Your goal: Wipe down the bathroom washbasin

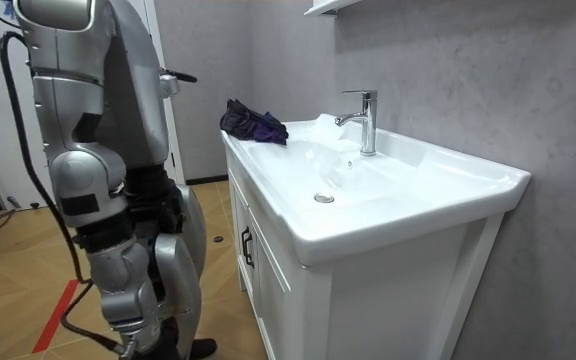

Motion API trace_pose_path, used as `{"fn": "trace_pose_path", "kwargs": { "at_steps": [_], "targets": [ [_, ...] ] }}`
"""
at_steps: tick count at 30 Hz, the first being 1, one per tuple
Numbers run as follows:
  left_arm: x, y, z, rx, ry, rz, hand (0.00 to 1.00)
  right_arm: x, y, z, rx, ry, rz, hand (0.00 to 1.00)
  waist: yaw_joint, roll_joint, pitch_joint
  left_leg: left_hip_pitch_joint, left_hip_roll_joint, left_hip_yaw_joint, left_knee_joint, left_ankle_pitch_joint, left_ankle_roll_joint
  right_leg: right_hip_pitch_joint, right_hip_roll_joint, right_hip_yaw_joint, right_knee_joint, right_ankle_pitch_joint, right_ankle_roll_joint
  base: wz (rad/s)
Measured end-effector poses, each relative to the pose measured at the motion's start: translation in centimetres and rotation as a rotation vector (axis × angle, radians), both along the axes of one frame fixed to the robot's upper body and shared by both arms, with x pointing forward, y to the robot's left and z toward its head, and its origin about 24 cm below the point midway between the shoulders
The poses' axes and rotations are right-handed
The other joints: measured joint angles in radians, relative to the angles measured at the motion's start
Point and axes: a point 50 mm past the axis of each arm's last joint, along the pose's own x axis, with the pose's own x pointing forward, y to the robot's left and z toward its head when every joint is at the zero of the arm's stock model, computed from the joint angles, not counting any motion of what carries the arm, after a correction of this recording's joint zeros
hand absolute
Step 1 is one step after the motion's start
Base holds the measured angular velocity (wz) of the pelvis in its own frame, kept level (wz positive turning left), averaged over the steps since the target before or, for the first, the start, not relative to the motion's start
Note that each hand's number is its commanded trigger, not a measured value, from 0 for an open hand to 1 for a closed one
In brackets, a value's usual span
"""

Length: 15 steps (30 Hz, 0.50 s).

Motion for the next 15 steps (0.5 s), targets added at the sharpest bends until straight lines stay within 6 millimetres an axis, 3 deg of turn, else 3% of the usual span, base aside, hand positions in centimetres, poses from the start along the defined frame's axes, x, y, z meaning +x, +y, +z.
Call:
{"fn": "trace_pose_path", "kwargs": {
  "at_steps": [4, 6, 10, 15],
  "targets": [
    [-1.7, 0.4, -1.9, -0.071, 0.052, 0.067, 0.0, -0.1, -0.1, 0.0, -0.008, 0.006, 0.011, 0.0, 0.014, 0.011, -0.0063, -0.014, 0.0, -0.004, 0.0, -0.003, 0.0, -0.01, 0.0, -0.019, 0.002, -0.002, 0.002, 0.16],
    [-3.5, 0.5, -3.4, -0.133, 0.102, 0.108, 0.0, -0.6, 0.0, 0.1, -0.005, 0.007, 0.008, 0.0, 0.034, 0.013, -0.0146, -0.012, -0.001, -0.011, -0.002, -0.003, 0.0, -0.011, -0.003, -0.022, 0.005, -0.003, 0.003, 0.0],
    [-6.2, 0.0, -5.8, -0.222, 0.178, 0.178, 0.0, -1.1, -0.1, 0.2, -0.01, 0.014, 0.026, 0.0, 0.043, 0.009, -0.0169, -0.007, -0.008, -0.024, -0.002, -0.003, 0.0, -0.01, -0.013, -0.035, 0.024, -0.014, 0.007, 0.11],
    [-11.1, -2.7, -11.1, -0.439, 0.361, 0.273, 0.0, -1.1, 0.0, 0.2, -0.001, 0.016, 0.034, 0.0, 0.039, -0.003, -0.0158, -0.008, -0.011, -0.025, -0.002, -0.003, 0.0, -0.004, -0.016, -0.049, 0.025, -0.018, 0.013, 0.12]
  ]
}}
